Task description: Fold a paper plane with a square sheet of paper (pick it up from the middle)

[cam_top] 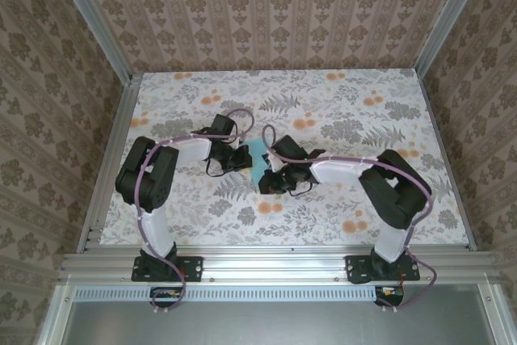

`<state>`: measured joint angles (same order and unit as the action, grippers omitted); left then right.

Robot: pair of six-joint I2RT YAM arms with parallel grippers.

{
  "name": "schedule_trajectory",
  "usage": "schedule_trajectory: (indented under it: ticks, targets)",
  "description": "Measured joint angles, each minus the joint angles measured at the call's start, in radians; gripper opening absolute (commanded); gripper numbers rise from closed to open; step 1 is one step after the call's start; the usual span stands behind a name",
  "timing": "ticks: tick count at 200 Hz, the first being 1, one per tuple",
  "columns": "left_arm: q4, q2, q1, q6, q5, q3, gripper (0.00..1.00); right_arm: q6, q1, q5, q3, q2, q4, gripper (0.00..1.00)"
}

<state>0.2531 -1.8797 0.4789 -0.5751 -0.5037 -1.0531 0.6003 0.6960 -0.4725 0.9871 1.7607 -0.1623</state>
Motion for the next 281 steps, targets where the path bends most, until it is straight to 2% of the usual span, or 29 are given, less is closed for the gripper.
schedule_trajectory:
  ticks: [23, 47, 122, 206, 220, 235, 252, 281]
  targets:
    - [0.000, 0.000, 0.000, 0.000, 0.000, 0.000, 0.00, 0.023, -0.039, 0.063, 0.008, -0.037, 0.018, 0.14]
    - [0.000, 0.000, 0.000, 0.000, 0.000, 0.000, 0.00, 0.037, -0.069, 0.093, 0.048, 0.011, 0.024, 0.14]
    - [0.005, 0.000, 0.000, 0.000, 0.002, -0.003, 0.00, 0.068, -0.073, 0.076, 0.146, 0.166, 0.051, 0.14]
    - [0.012, 0.000, 0.000, 0.000, 0.018, -0.010, 0.00, 0.108, -0.075, 0.077, 0.165, 0.221, 0.049, 0.12]
    - [0.016, 0.000, 0.000, 0.000, 0.021, -0.013, 0.05, 0.114, -0.077, 0.078, 0.169, 0.223, 0.043, 0.12]
    - [0.031, 0.003, 0.001, 0.002, 0.033, -0.018, 0.16, 0.119, -0.077, 0.081, 0.174, 0.227, 0.039, 0.12]
    - [0.051, 0.019, 0.003, 0.001, 0.065, -0.019, 0.24, 0.128, -0.076, 0.082, 0.182, 0.232, 0.031, 0.11]
    - [0.077, 0.109, -0.002, -0.005, 0.139, -0.019, 0.23, 0.138, -0.077, 0.085, 0.185, 0.234, 0.024, 0.11]
